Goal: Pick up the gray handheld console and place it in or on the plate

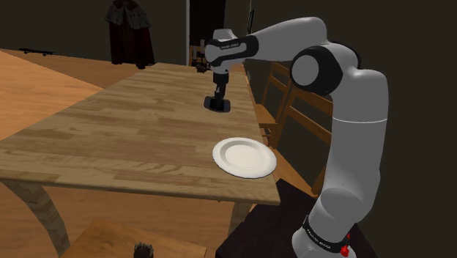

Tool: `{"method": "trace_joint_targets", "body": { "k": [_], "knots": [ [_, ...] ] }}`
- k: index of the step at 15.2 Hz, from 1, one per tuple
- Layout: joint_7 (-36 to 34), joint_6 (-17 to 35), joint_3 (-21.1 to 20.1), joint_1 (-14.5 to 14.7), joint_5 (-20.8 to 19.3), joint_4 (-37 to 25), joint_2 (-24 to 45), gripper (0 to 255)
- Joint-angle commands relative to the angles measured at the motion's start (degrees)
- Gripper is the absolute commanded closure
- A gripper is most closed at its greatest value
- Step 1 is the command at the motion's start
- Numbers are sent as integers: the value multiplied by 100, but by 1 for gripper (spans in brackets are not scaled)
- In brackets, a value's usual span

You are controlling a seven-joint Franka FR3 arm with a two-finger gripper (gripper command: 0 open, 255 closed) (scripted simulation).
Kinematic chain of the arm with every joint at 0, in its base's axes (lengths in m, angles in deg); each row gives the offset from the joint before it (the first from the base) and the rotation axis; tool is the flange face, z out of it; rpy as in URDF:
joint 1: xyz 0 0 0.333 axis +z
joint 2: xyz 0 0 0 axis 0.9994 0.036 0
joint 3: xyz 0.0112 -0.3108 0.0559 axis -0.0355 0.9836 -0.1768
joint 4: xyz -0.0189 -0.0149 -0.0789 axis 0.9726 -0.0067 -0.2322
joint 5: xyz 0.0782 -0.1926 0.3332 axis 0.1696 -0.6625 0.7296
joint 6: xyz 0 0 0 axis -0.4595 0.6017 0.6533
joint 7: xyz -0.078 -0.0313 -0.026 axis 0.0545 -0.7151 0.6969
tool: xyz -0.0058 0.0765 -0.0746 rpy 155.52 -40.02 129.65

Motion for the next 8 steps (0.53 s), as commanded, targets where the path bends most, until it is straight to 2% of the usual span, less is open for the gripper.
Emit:
{"method": "trace_joint_targets", "body": {
  "k": [1, 8],
  "knots": [
    [10, -164, 3, -4, -1, -144, -20, 255],
    [36, -708, 9, -16, 4, -702, -7, 255]
  ]
}}
